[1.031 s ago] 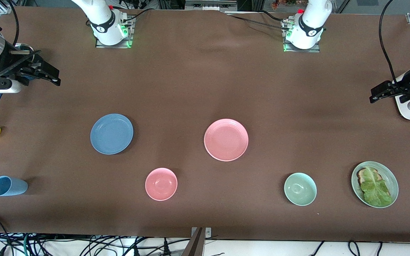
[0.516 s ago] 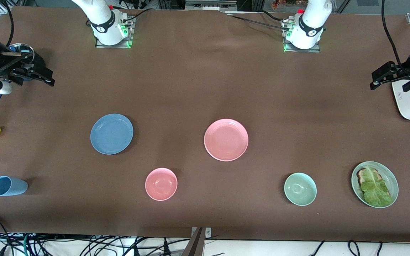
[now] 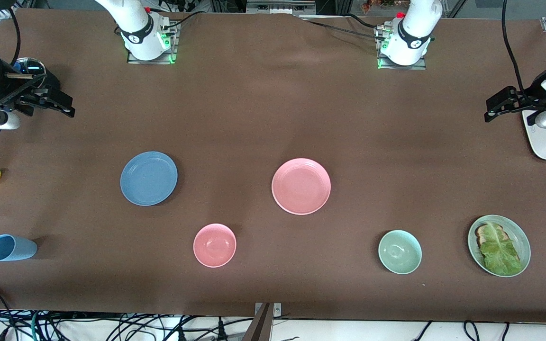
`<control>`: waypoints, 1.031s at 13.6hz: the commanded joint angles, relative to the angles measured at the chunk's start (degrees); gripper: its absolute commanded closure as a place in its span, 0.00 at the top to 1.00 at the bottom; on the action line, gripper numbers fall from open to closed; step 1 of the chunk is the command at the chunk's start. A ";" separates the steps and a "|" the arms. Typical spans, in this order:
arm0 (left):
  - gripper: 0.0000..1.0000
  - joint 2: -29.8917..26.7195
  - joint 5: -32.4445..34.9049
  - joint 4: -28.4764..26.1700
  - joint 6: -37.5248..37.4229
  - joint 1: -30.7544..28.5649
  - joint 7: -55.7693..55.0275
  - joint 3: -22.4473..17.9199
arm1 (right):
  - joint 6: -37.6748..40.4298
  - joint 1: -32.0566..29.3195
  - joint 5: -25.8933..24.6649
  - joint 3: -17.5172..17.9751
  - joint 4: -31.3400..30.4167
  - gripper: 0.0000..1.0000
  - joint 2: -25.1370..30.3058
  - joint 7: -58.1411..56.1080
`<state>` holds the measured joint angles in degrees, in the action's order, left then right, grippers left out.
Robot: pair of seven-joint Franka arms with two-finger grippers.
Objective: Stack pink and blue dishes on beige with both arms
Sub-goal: 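Reach the right gripper to the blue plate rim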
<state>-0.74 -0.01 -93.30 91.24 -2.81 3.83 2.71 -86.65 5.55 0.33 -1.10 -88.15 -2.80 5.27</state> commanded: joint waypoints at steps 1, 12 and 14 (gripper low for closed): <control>1.00 0.30 -0.69 1.28 -0.97 0.44 0.92 -0.51 | -0.09 -0.18 0.82 -0.05 0.35 1.00 -1.59 -1.84; 1.00 0.56 -0.34 2.50 -0.71 0.00 1.09 -0.95 | -24.23 -0.27 0.90 -0.05 -13.95 1.00 -12.05 -7.82; 1.00 1.17 -0.25 3.47 -0.80 0.09 0.83 -0.86 | -30.56 -0.36 0.82 -0.13 -18.96 1.00 -12.05 -8.35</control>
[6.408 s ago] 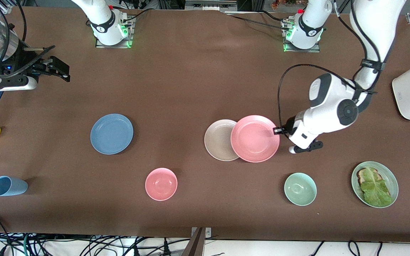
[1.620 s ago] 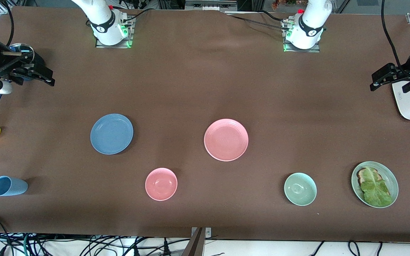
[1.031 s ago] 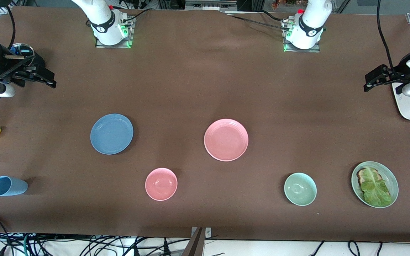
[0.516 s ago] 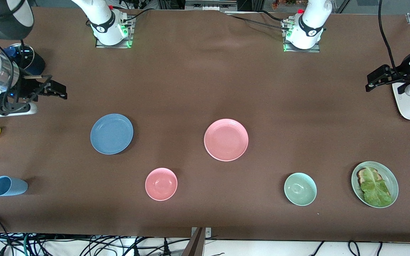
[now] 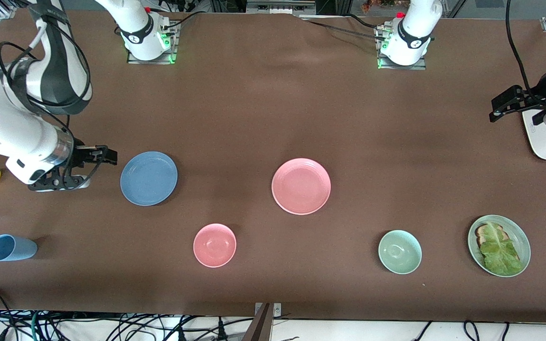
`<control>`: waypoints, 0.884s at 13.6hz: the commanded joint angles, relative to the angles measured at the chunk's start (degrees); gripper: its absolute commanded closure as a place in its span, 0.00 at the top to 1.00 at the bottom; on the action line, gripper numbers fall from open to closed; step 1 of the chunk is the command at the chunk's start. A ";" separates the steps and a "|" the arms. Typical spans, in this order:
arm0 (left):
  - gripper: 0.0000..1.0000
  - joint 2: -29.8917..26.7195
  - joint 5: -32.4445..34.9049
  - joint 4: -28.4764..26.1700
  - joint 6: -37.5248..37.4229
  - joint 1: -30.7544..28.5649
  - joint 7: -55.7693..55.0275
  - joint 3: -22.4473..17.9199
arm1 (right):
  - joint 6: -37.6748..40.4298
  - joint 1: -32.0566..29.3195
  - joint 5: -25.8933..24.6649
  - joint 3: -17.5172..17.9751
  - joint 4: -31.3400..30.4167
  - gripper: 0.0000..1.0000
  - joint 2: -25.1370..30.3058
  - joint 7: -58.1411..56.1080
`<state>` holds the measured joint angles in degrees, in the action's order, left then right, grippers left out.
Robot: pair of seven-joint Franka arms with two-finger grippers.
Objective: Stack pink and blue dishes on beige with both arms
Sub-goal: 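Reach the right gripper to the blue plate rim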
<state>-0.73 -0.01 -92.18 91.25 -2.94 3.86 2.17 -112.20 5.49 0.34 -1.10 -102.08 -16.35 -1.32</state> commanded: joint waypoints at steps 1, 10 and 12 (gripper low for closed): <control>1.00 1.26 -0.25 2.36 -0.72 0.13 0.97 -0.32 | -7.48 -0.48 0.80 -0.39 -6.71 1.00 1.41 -3.33; 1.00 1.78 -0.69 2.36 -0.64 0.22 1.06 -0.24 | -24.89 -0.83 1.07 -3.55 -14.02 1.00 -4.38 -8.09; 1.00 1.78 -0.69 2.36 -0.64 0.05 1.06 -0.32 | -27.36 -1.27 1.15 -3.55 -14.28 1.00 -6.58 -9.23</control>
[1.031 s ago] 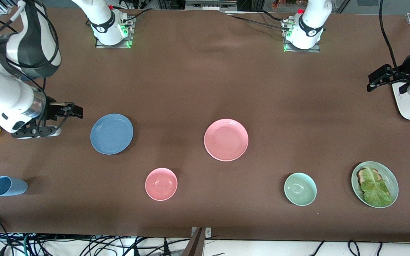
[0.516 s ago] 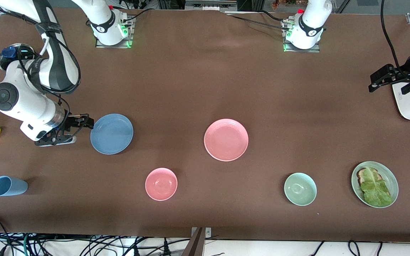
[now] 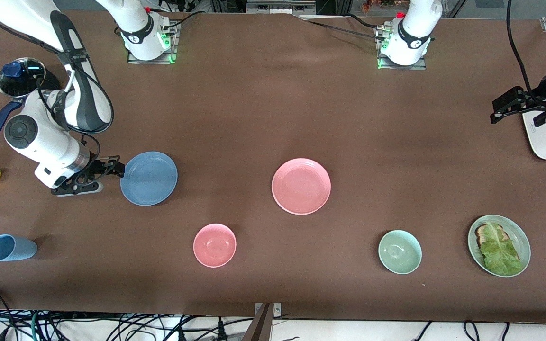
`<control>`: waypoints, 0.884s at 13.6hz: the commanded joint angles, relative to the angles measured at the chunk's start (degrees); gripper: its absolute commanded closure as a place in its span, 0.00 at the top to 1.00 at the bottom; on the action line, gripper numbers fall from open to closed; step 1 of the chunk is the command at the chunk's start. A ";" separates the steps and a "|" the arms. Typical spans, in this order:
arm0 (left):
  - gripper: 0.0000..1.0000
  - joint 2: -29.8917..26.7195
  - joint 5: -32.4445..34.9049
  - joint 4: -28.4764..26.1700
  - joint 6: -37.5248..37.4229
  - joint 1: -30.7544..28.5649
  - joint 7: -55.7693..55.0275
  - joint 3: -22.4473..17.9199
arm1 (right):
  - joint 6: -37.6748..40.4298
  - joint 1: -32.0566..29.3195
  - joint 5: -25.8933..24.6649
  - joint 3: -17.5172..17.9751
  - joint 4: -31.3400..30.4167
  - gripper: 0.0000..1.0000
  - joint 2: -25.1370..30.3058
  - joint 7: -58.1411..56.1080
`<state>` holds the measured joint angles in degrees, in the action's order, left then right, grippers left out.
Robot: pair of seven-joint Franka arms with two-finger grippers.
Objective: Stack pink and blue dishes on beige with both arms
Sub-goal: 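Reach the right gripper to the blue plate rim, then close the right gripper on the blue plate rim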
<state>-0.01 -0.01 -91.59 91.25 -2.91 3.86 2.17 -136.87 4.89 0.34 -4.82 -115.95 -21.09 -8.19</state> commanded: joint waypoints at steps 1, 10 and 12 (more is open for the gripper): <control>1.00 1.07 -0.69 1.76 -0.72 0.09 1.06 -0.24 | -3.92 -0.93 1.15 0.16 -1.11 1.00 -2.54 -2.44; 1.00 1.07 -0.69 1.76 -0.72 0.09 1.06 -0.24 | -8.95 -1.20 1.07 0.25 -4.02 0.76 -4.13 -2.62; 1.00 1.07 -0.69 1.76 -0.72 0.09 1.06 -0.24 | -9.03 -1.20 1.07 0.33 -3.93 0.76 -4.83 -2.62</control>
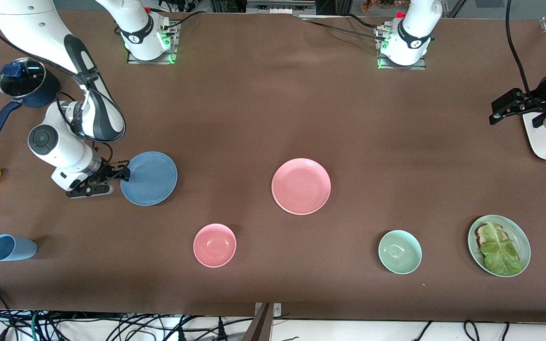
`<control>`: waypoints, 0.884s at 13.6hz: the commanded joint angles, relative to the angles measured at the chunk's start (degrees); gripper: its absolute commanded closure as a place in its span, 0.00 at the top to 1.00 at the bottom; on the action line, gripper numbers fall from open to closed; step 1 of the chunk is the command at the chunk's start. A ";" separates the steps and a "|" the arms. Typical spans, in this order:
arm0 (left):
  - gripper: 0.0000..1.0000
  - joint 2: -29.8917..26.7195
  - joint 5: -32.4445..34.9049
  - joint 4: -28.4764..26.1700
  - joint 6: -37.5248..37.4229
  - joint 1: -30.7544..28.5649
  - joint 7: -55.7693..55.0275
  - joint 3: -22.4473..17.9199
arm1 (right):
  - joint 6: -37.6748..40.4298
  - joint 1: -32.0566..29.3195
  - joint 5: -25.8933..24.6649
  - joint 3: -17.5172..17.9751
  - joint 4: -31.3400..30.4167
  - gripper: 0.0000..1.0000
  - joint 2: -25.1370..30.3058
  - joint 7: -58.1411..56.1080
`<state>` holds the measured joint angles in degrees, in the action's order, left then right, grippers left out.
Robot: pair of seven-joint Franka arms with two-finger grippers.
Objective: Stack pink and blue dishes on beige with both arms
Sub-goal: 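Close the right gripper on the blue plate rim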
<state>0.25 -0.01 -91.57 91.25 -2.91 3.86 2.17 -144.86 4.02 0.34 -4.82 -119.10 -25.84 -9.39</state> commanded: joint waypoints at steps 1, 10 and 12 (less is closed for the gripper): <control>1.00 0.80 -0.69 1.66 -0.72 0.01 1.06 -0.24 | -1.04 -0.41 1.06 0.34 -0.69 0.76 -0.35 -1.42; 1.00 0.80 -0.69 1.57 -0.72 0.09 1.06 -0.24 | -1.04 -0.32 1.06 0.60 -0.69 0.42 -0.71 -1.34; 1.00 0.80 -0.69 1.57 -0.72 0.09 1.06 -0.24 | -0.95 -0.32 1.06 0.60 -0.69 0.33 -0.71 -1.34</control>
<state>0.35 -0.01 -91.57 91.25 -2.91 3.86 2.17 -144.90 4.02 0.34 -4.60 -119.20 -26.67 -9.48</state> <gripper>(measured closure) 0.000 0.608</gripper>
